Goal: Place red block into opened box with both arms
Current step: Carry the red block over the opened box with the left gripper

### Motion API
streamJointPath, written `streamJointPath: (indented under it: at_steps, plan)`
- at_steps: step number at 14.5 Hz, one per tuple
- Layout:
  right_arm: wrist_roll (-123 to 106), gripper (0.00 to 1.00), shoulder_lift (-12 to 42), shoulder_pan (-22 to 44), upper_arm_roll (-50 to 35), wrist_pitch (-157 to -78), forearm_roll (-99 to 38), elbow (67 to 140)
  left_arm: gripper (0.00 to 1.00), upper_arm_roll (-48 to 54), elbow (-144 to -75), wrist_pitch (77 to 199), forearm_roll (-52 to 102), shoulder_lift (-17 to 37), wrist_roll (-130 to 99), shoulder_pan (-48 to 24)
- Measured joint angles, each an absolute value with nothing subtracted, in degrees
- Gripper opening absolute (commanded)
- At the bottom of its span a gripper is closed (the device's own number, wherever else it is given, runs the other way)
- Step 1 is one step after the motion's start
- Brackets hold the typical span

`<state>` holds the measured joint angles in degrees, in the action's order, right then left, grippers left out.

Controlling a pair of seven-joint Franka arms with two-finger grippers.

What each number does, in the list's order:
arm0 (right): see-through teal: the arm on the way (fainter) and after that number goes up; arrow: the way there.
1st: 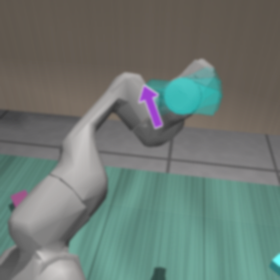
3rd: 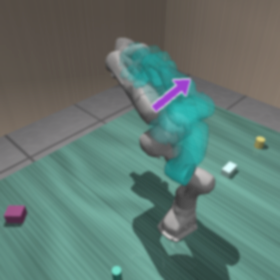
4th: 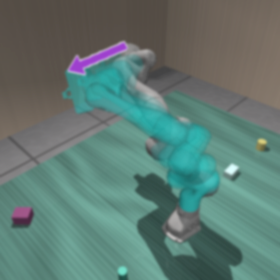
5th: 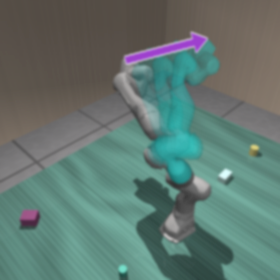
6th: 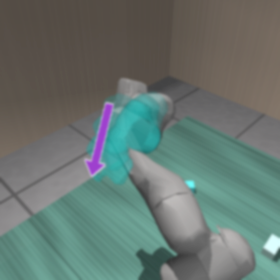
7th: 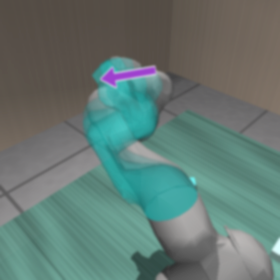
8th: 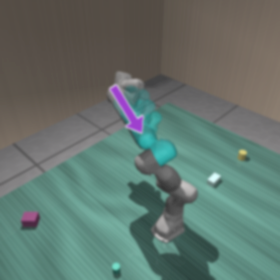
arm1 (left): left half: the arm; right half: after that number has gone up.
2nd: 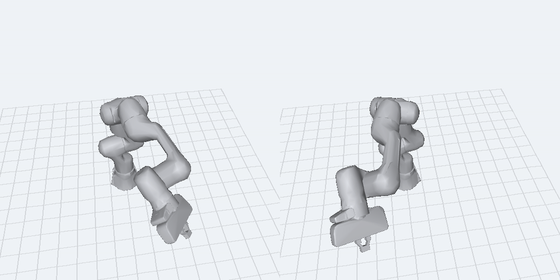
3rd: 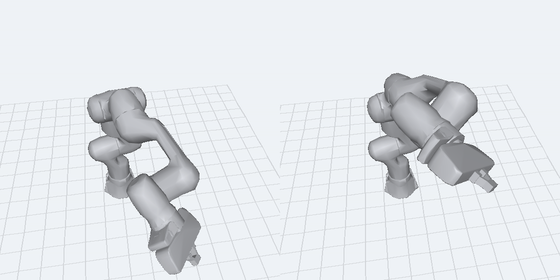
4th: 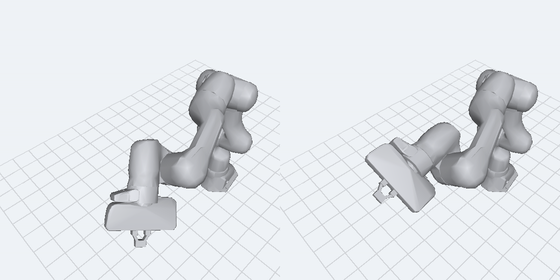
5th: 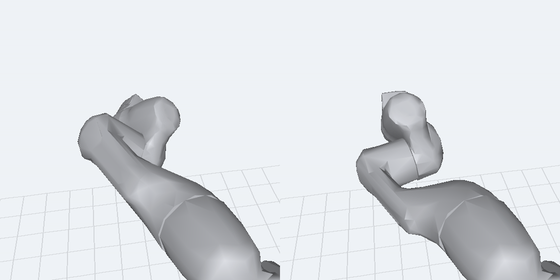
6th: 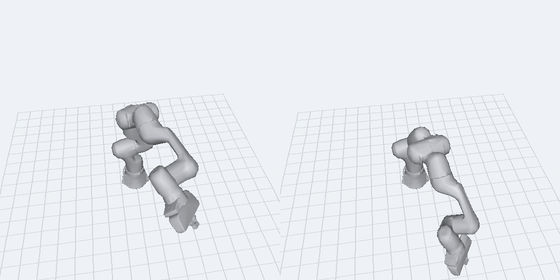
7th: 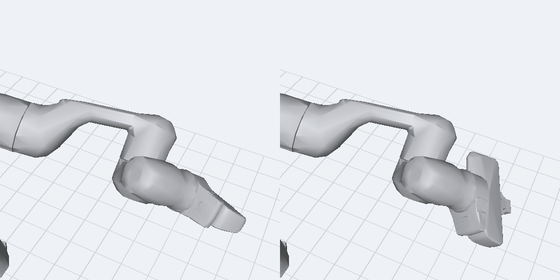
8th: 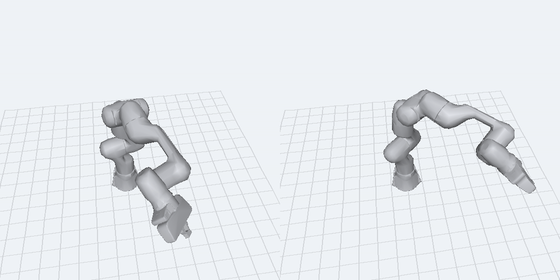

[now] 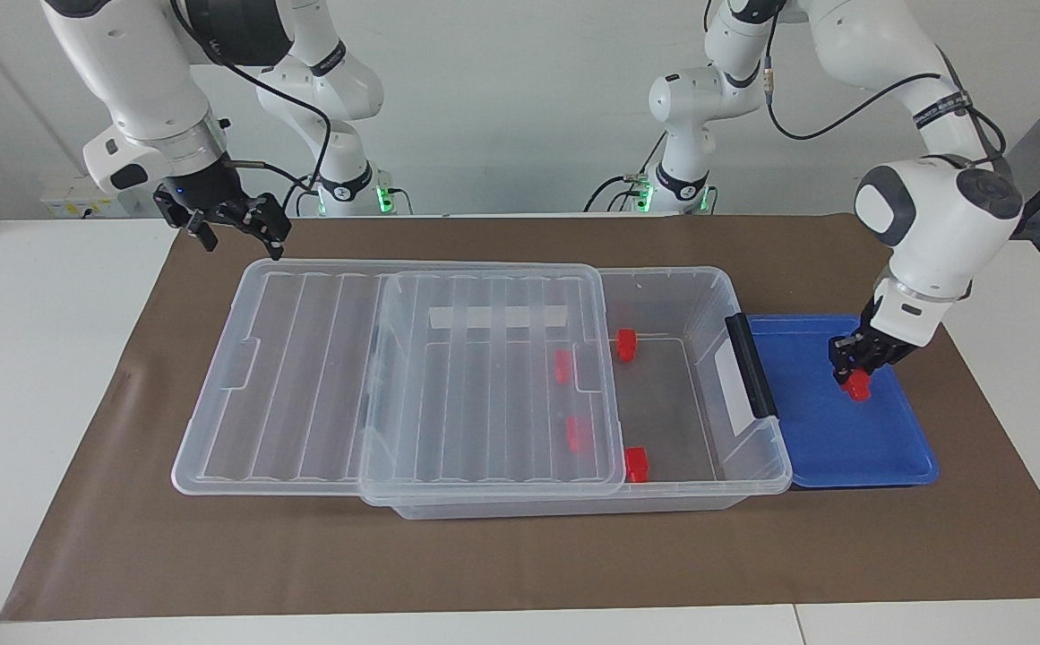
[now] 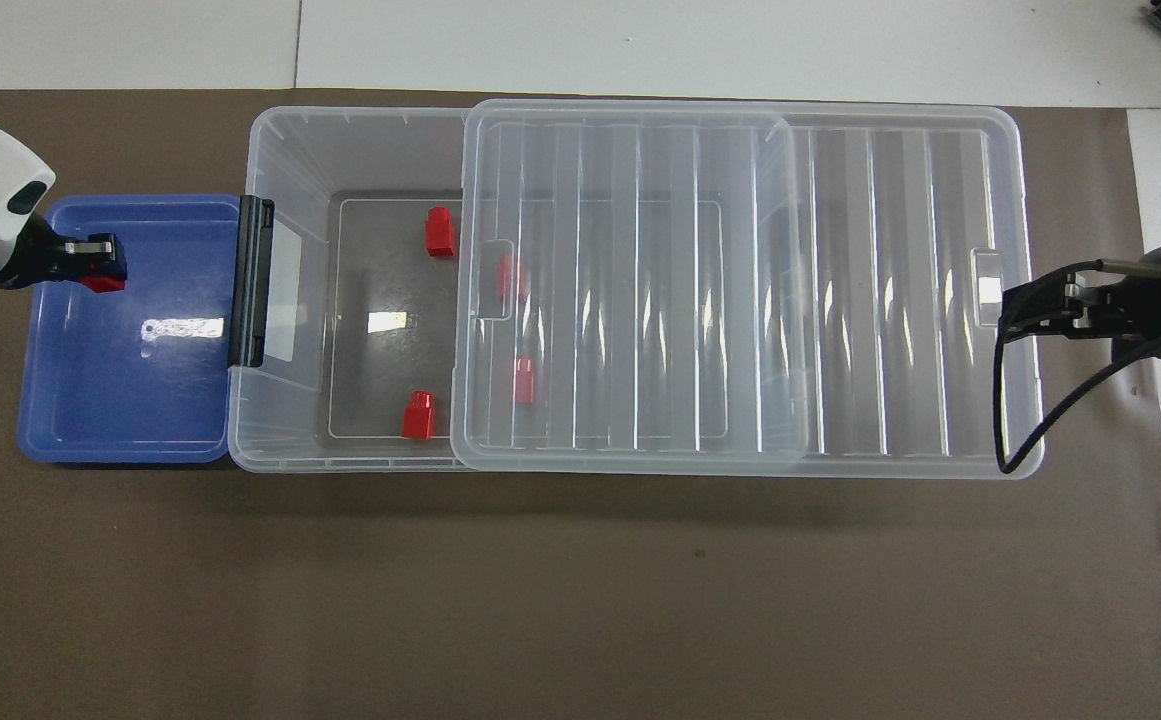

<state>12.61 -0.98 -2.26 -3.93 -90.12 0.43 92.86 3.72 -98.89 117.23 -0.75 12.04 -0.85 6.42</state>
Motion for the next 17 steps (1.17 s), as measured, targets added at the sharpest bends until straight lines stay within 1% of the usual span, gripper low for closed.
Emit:
streamJointPath:
  at_steps: [2,4,7,10,13,17]
  plan:
    - [9.61,1.0,-1.04,-3.06,-3.54,-90.13,0.45,92.91,0.16,4.08,-94.28,111.39,-0.7,11.26,-5.78,4.2]
    - [8.37,1.0,-1.04,-3.9,-3.14,-90.13,0.45,92.98,0.17,4.58,-91.43,108.63,-0.69,11.1,-13.13,1.04]
    - [8.19,1.0,-1.04,-4.23,-3.01,-90.13,0.45,93.03,0.18,6.08,-90.54,108.22,-0.69,11.14,-24.07,-3.3]
    - [8.19,1.0,-1.04,-4.23,-3.02,-90.13,0.44,93.03,0.18,6.58,-90.59,108.97,-0.69,11.25,-30.27,-7.21]
    - [8.19,1.0,-1.04,-4.23,-3.02,-90.13,0.43,93.03,0.18,6.65,-92.81,113.41,-0.69,11.2,-31.71,-9.5]
    - [8.19,1.0,-1.04,-4.23,-3.02,-90.13,0.43,93.04,0.18,6.66,-101.52,124.07,-0.7,11.33,-32.13,-12.72]
